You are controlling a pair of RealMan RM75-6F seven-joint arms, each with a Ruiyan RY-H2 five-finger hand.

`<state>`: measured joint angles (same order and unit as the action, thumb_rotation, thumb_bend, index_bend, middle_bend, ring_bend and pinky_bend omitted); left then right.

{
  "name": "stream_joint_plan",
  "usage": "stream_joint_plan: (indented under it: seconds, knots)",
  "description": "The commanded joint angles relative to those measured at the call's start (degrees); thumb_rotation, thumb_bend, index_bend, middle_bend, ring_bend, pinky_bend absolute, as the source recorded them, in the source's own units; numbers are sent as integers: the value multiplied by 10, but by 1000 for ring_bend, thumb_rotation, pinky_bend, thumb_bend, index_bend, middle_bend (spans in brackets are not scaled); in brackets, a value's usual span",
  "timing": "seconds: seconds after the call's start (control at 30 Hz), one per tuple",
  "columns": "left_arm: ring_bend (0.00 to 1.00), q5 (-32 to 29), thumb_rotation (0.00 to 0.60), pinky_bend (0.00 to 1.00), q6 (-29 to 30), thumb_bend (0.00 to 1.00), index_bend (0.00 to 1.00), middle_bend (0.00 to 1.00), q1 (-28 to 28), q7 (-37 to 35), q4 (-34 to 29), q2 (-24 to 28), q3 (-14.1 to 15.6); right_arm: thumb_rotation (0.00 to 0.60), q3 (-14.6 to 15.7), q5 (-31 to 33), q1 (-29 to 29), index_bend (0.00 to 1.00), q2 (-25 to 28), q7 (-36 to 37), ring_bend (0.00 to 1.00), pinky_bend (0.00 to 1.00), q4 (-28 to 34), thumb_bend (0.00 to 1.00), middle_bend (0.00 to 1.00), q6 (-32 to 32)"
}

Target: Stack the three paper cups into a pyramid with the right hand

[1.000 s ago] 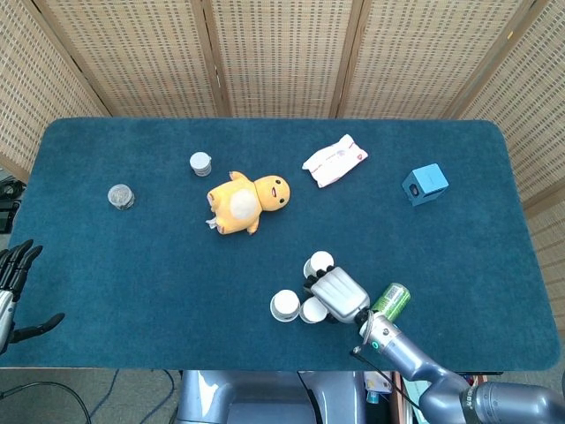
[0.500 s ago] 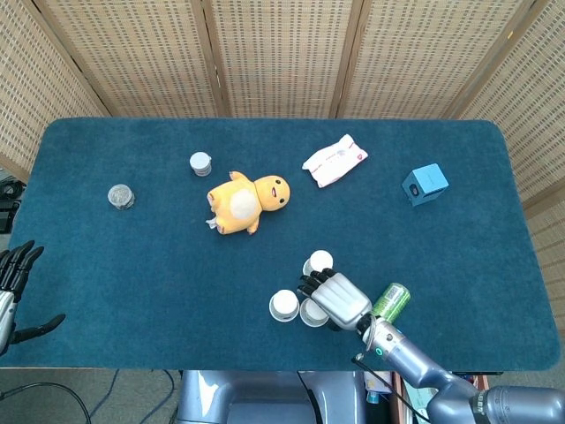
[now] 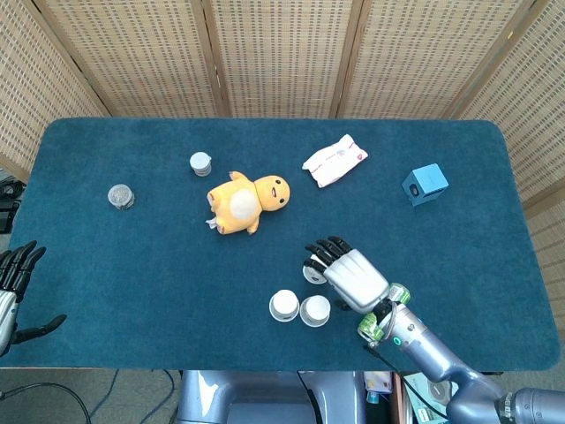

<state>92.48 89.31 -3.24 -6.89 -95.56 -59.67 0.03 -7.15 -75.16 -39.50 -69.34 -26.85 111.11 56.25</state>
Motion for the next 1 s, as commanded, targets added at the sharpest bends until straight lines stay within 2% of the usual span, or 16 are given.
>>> stream_joint_plan:
  seconds: [0.03, 0.2, 0.4, 0.5, 0.67, 0.87, 1.0]
  knots:
    - [0, -1, 600, 0, -1, 22, 0, 0, 0, 1, -1, 0, 0, 600, -22, 53, -19, 232, -6, 14, 38, 101, -23, 143, 100, -23]
    - [0, -8, 600, 0, -5, 22, 0, 0, -1, -2, 0, 1, -3, 600, -25, 123, -47, 228, -54, 15, 38, 101, -85, 142, 101, -60]
    - [0, -16, 600, 0, -9, 22, 0, 0, -3, -5, 2, 1, -6, 600, -21, 144, -63, 228, -96, 17, 39, 102, -143, 142, 124, -72]
    - [0, -20, 600, 0, -13, 21, 0, 0, -5, -6, 2, 1, -7, 600, -17, 154, -68, 228, -111, 19, 57, 138, -170, 142, 150, -77]
    - [0, -25, 600, 0, -20, 22, 0, 0, -7, -3, 3, 0, -8, 600, -15, 165, -71, 228, -118, 29, 154, 250, -194, 142, 219, -83]
    - [0, -28, 600, 0, -28, 22, 0, 0, -11, 3, 2, -3, -8, 600, -12, 163, -73, 229, -122, 45, 264, 326, -205, 142, 304, -92]
    - [0, -30, 600, 0, -31, 21, 0, 0, -12, 8, 1, -4, -9, 600, -10, 151, -74, 293, -138, 57, 357, 377, -224, 142, 385, -92]
